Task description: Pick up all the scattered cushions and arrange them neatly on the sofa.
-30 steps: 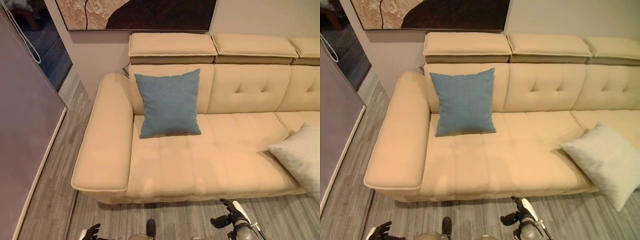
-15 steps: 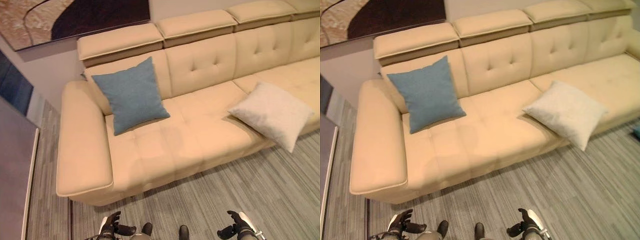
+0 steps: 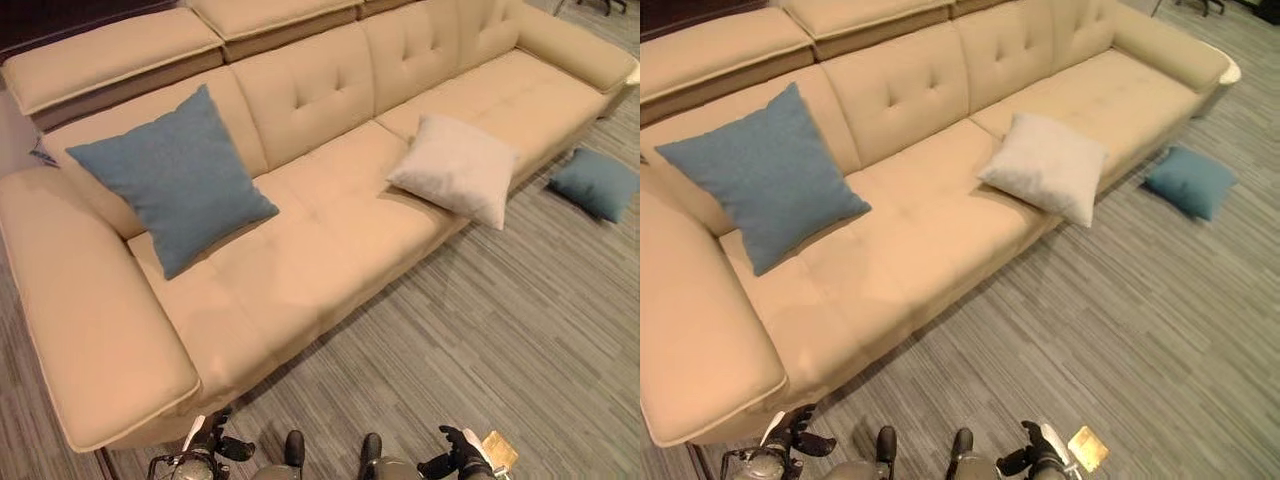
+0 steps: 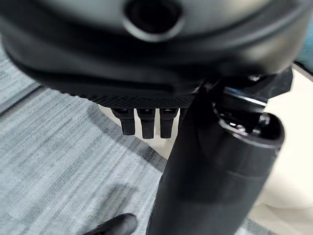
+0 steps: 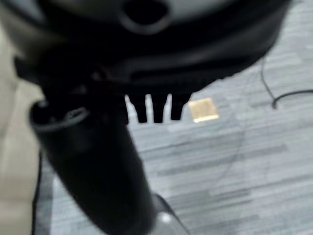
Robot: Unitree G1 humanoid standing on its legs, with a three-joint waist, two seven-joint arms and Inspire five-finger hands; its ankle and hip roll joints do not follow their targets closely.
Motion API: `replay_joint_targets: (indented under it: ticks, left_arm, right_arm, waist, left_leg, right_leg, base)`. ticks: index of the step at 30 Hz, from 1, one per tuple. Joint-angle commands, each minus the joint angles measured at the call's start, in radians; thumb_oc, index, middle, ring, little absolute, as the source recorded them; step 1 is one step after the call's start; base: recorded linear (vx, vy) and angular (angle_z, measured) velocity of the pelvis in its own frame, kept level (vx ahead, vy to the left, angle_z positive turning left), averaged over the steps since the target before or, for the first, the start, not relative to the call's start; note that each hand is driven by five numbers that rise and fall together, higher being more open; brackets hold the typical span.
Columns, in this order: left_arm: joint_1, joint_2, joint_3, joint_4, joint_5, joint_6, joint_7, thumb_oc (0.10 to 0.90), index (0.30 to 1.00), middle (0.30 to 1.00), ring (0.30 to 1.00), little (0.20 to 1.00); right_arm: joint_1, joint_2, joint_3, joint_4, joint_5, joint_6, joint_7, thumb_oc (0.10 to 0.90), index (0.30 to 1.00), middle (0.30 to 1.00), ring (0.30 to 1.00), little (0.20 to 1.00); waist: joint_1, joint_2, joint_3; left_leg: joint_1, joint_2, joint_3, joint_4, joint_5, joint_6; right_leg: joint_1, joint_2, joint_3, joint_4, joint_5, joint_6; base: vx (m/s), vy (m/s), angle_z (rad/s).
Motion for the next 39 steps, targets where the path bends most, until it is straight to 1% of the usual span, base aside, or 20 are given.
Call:
replay_joint_targets:
  ticks: [1,3,4,6,9,12,16,18,19,22,25,27,28,29,30,31,32,35,37,39]
  left_arm:
    - [-0.016,-0.020,0.019,0.016,-0.010,-0.026,0.009,0.800,0.900,0.900,0.900,0.900]
    - [-0.013,-0.029,0.022,0.019,-0.019,-0.026,0.010,0.800,0.900,0.900,0.900,0.900]
    - [-0.015,-0.038,0.015,0.017,-0.020,-0.023,0.011,0.800,0.900,0.900,0.900,0.900]
    - [-0.016,-0.042,0.013,0.015,-0.020,-0.021,0.011,0.800,0.900,0.900,0.900,0.900]
    - [-0.023,-0.047,-0.004,0.005,-0.031,-0.022,0.017,0.800,0.900,0.900,0.900,0.900]
    - [-0.022,-0.050,-0.019,-0.001,-0.026,-0.021,0.017,0.800,0.900,0.900,0.900,0.900]
    - [-0.032,-0.057,-0.050,0.007,-0.003,-0.016,0.011,0.800,0.900,0.900,0.900,0.900]
    - [-0.035,-0.059,-0.058,0.005,-0.002,-0.018,0.010,0.800,0.900,0.900,0.900,0.900]
    - [-0.034,-0.057,-0.064,-0.006,0.001,-0.018,0.008,0.800,0.900,0.900,0.900,0.900]
    - [-0.024,-0.052,-0.064,-0.015,0.012,-0.013,0.001,0.800,0.900,0.900,0.900,0.900]
    - [-0.021,-0.035,-0.065,-0.026,0.021,-0.012,-0.004,0.800,0.900,0.900,0.900,0.900]
    - [-0.017,-0.022,-0.061,-0.042,0.019,-0.013,-0.004,0.800,0.900,0.900,0.900,0.900]
    - [-0.019,-0.007,-0.055,-0.055,0.014,-0.011,-0.003,0.800,0.900,0.900,0.900,0.900]
    - [-0.020,-0.001,-0.049,-0.050,0.006,-0.013,0.003,0.800,0.900,0.900,0.900,0.900]
    - [-0.020,0.000,-0.045,-0.051,-0.002,-0.014,0.005,0.800,0.900,0.900,0.900,0.900]
    - [-0.022,-0.005,-0.039,-0.050,-0.014,-0.017,0.004,0.800,0.900,0.900,0.900,0.900]
    - [-0.024,-0.006,-0.038,-0.049,-0.017,-0.019,0.001,0.800,0.900,0.900,0.900,0.900]
    - [-0.034,-0.011,-0.029,-0.029,-0.030,-0.023,0.000,0.800,0.900,0.900,0.900,0.900]
    - [-0.034,-0.013,-0.029,-0.012,-0.023,-0.023,-0.001,0.800,0.900,0.900,0.900,0.900]
    - [-0.034,-0.031,-0.036,0.004,-0.017,-0.026,0.007,0.800,0.900,0.900,0.900,0.900]
  right_arm:
    - [-0.019,-0.061,-0.016,-0.024,0.049,-0.023,-0.040,0.800,0.900,0.900,0.900,0.900]
    - [-0.010,-0.065,-0.018,-0.022,0.055,-0.024,-0.044,0.800,0.900,0.900,0.900,0.900]
    - [-0.008,-0.075,-0.027,-0.025,0.065,-0.027,-0.054,0.800,0.900,0.900,0.900,0.900]
    - [-0.008,-0.079,-0.032,-0.025,0.071,-0.026,-0.057,0.800,0.900,0.900,0.900,0.900]
    - [-0.011,-0.084,-0.034,-0.017,0.077,-0.020,-0.070,0.800,0.900,0.900,0.900,0.900]
    - [-0.006,-0.086,-0.038,-0.004,0.075,-0.017,-0.075,0.800,0.900,0.900,0.900,0.900]
    - [0.006,-0.080,-0.062,0.029,0.110,-0.009,-0.087,0.800,0.900,0.900,0.900,0.900]
    - [0.006,-0.076,-0.064,0.030,0.117,-0.007,-0.090,0.800,0.900,0.900,0.900,0.900]
    - [0.009,-0.071,-0.063,0.024,0.128,-0.003,-0.087,0.800,0.900,0.900,0.900,0.900]
    - [0.021,-0.065,-0.060,0.024,0.119,0.001,-0.081,0.800,0.900,0.900,0.900,0.900]
    - [0.019,-0.045,-0.049,0.025,0.105,0.004,-0.068,0.800,0.900,0.900,0.900,0.900]
    - [0.010,-0.039,-0.039,0.025,0.088,0.008,-0.057,0.800,0.900,0.900,0.900,0.900]
    - [-0.013,-0.038,-0.029,0.016,0.077,0.012,-0.044,0.800,0.900,0.900,0.900,0.900]
    - [-0.023,-0.035,-0.025,0.010,0.072,0.010,-0.044,0.800,0.900,0.900,0.900,0.900]
    - [-0.026,-0.034,-0.022,0.008,0.068,0.011,-0.045,0.800,0.900,0.900,0.900,0.900]
    - [-0.037,-0.034,-0.019,0.006,0.063,0.011,-0.044,0.800,0.900,0.900,0.900,0.900]
    - [-0.042,-0.036,-0.016,0.005,0.063,0.011,-0.041,0.800,0.900,0.900,0.900,0.900]
    - [-0.052,-0.046,-0.014,0.011,0.063,0.016,-0.041,0.800,0.900,0.900,0.900,0.900]
    - [-0.047,-0.045,-0.012,0.019,0.061,0.019,-0.037,0.800,0.900,0.900,0.900,0.900]
    - [-0.034,-0.046,-0.010,0.019,0.063,0.007,-0.045,0.800,0.900,0.900,0.900,0.900]
  waist:
    - [0.019,-0.030,-0.052]
    - [0.021,-0.035,-0.049]
    - [0.016,-0.038,-0.040]
    - [0.016,-0.036,-0.036]
    - [0.030,-0.035,-0.021]
    - [0.041,-0.040,-0.021]
    - [0.062,-0.031,-0.025]
    - [0.071,-0.030,-0.022]
    - [0.079,-0.023,-0.029]
    - [0.080,-0.026,-0.048]
    - [0.092,-0.046,-0.071]
    - [0.102,-0.046,-0.073]
    - [0.088,-0.029,-0.045]
    - [0.083,-0.006,-0.036]
    - [0.082,-0.001,-0.036]
    - [0.076,0.004,-0.038]
    - [0.072,0.002,-0.040]
    - [0.056,0.001,-0.041]
    - [0.055,-0.006,-0.049]
    - [0.036,-0.010,-0.064]
  left_leg:
    - [-0.027,-0.002,-0.129,0.129,-0.122,-0.070]
    - [-0.028,0.004,-0.116,0.178,-0.136,-0.079]
    - [-0.051,0.022,-0.116,0.267,-0.136,-0.092]
    - [-0.066,0.031,-0.117,0.308,-0.137,-0.093]
    - [-0.121,0.007,-0.178,0.388,-0.116,-0.090]
    - [-0.148,-0.025,-0.206,0.359,-0.137,-0.087]
    - [-0.233,-0.092,-0.224,0.253,-0.041,-0.098]
    - [-0.252,-0.099,-0.218,0.242,-0.022,-0.100]
    - [-0.259,-0.103,-0.206,0.212,-0.002,-0.097]
    - [-0.218,-0.097,-0.217,0.178,-0.007,-0.077]
    - [-0.176,-0.085,-0.199,0.183,-0.037,-0.056]
    - [-0.148,-0.074,-0.188,0.192,-0.065,-0.036]
    - [-0.103,-0.062,-0.184,0.209,-0.098,-0.006]
    - [-0.077,-0.051,-0.189,0.200,-0.110,0.006]
    - [-0.054,-0.048,-0.192,0.185,-0.119,0.007]
    - [-0.020,-0.043,-0.200,0.160,-0.135,0.002]
    - [-0.010,-0.044,-0.202,0.150,-0.140,-0.002]
    - [0.041,-0.046,-0.211,0.107,-0.157,-0.019]
    - [0.059,-0.050,-0.222,0.098,-0.164,-0.029]
    - [0.077,-0.019,-0.229,0.130,-0.189,-0.068]
  right_leg:
    - [0.044,0.060,0.104,-0.109,0.058,-0.004]
    - [0.075,0.074,0.122,-0.151,0.060,-0.012]
    - [0.097,0.091,0.139,-0.180,0.059,-0.024]
    - [0.106,0.096,0.142,-0.189,0.060,-0.028]
    - [0.124,0.109,0.171,-0.197,0.054,-0.039]
    - [0.139,0.112,0.185,-0.201,0.047,-0.034]
    - [0.189,0.158,0.249,-0.218,0.027,-0.039]
    - [0.201,0.168,0.265,-0.222,0.022,-0.041]
    - [0.218,0.193,0.301,-0.223,0.010,-0.050]
    - [0.233,0.198,0.321,-0.214,-0.008,-0.050]
    - [0.216,0.179,0.321,-0.105,-0.024,-0.020]
    - [0.160,0.149,0.278,0.037,-0.001,0.022]
    - [0.070,0.110,0.229,0.242,0.088,0.089]
    - [0.008,0.076,0.188,0.327,0.110,0.092]
    - [-0.008,0.048,0.161,0.317,0.106,0.087]
    - [-0.017,0.007,0.126,0.216,0.075,0.059]
    - [-0.023,0.003,0.126,0.153,0.065,0.049]
    - [-0.072,-0.018,0.128,-0.039,0.126,0.051]
    - [-0.047,-0.014,0.115,-0.095,0.130,0.054]
    - [-0.008,0.028,0.122,-0.131,0.128,0.028]
  base:
    - [0.11,-0.188,-0.29]
    - [0.10,-0.225,-0.14]
    - [0.07,-0.199,-0.25]
    - [0.04,-0.117,-0.14]
    - [0.06,-0.069,-0.17]
    - [0.14,-0.036,-0.45]
    - [0.19,-0.007,-0.28]
    - [0.13,0.005,-0.57]
    - [0.19,0.047,-0.66]
    - [0.22,0.074,-0.90]
    - [0.18,0.085,-0.60]
    - [0.16,0.102,-1.01]
    - [0.18,0.150,-0.62]
    - [0.21,0.143,-0.20]
    - [0.28,0.036,-0.11]
    - [0.31,-0.048,-0.10]
    - [0.33,-0.087,0.03]
    - [0.25,-0.096,0.08]
    - [0.26,-0.122,0.12]
    - [0.45,-0.296,0.54]
